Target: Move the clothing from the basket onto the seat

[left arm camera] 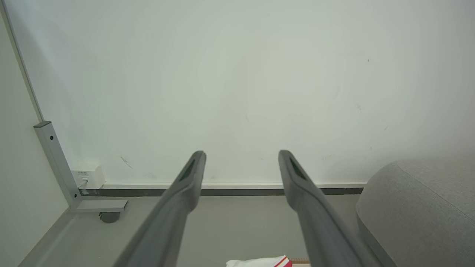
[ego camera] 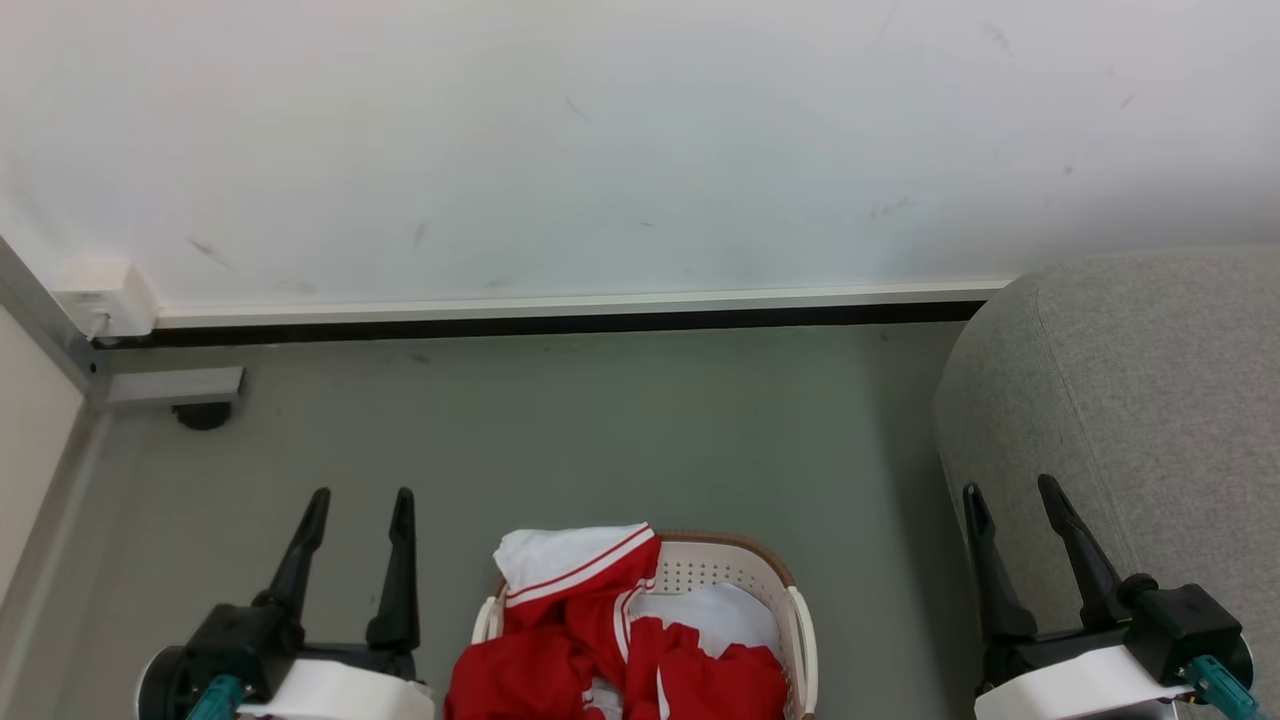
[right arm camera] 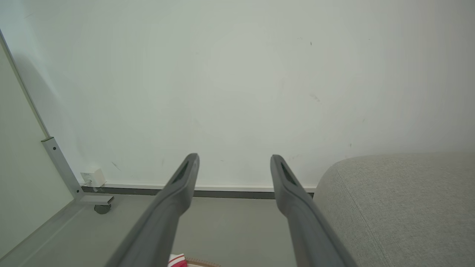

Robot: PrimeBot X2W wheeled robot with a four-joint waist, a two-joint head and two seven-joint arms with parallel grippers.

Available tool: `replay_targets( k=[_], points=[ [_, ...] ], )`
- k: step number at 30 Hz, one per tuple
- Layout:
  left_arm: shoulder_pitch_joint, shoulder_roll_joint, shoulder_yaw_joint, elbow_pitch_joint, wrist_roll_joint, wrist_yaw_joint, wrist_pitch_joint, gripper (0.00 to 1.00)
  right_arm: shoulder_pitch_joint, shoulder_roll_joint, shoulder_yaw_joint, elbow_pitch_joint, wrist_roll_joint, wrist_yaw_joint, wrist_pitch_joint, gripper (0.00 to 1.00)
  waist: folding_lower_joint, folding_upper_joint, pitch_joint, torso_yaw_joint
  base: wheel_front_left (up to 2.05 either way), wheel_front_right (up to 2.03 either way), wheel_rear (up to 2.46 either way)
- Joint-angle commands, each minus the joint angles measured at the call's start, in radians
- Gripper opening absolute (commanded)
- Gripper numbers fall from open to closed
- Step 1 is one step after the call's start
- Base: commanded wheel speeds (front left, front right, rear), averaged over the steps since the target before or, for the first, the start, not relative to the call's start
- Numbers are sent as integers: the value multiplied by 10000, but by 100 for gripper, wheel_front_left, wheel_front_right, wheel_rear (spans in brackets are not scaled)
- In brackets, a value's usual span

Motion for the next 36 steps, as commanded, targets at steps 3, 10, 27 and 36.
replay_targets(
  k=[3, 10, 27, 36],
  points=[
    [-88, 25, 21, 39, -172, -28, -7, 100, -115, -61, -2, 43, 26, -21, -33, 100, 0, 0, -2, -4, 0, 0, 0],
    [-122, 24, 58, 65, -139, -52, -7, 100, -146, -59, 20, 45, 72, -21, -34, 100, 0, 0, 58, -42, 0, 0, 0],
    [-516, 25, 9, -3, 153, -159, -7, 100, -591, -59, -127, -252, 564, -21, -34, 100, 0, 0, 956, -477, 0, 0, 0],
    [-1246, 37, -183, 456, 508, -282, -7, 100, -1217, -54, -293, -642, 663, -21, -34, 100, 0, 0, 2234, -952, 0, 0, 0]
  ],
)
